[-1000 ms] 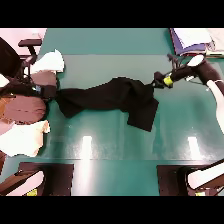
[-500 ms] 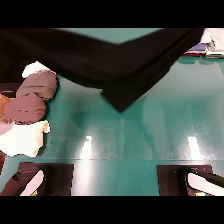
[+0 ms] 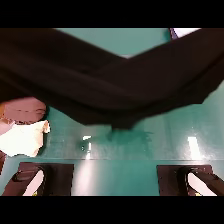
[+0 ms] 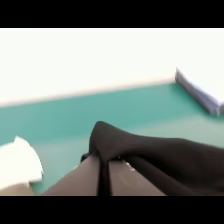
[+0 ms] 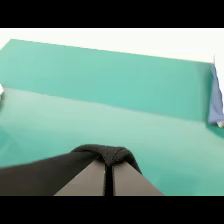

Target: Fold the shirts.

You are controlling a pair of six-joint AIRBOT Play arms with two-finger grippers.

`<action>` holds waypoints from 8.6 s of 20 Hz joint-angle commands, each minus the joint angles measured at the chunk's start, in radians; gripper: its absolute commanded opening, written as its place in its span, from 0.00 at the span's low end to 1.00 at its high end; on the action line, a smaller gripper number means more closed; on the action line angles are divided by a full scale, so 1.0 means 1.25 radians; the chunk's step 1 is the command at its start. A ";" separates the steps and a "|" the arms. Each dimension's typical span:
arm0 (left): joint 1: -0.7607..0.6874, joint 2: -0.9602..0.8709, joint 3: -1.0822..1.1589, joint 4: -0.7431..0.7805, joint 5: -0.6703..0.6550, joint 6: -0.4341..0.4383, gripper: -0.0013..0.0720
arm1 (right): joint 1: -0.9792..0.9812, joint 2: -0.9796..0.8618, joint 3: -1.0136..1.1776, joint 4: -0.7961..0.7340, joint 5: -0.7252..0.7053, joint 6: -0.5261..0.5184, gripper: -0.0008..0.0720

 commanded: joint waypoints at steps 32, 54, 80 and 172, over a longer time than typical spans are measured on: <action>0.144 -0.513 -0.572 -0.017 0.121 0.117 0.90 | -0.049 -0.428 -0.339 0.083 0.038 -0.042 0.63; 0.056 -0.378 -0.858 -0.027 0.359 0.031 0.06 | -0.042 -0.254 -0.621 0.070 -0.028 -0.045 0.63; 0.057 -0.065 -0.451 -0.020 0.226 0.011 0.06 | -0.006 0.021 -0.605 0.138 -0.154 -0.068 0.04; -0.047 -0.175 -1.101 0.085 0.090 -0.063 0.07 | -0.020 -0.117 -0.710 0.056 -0.039 -0.063 0.58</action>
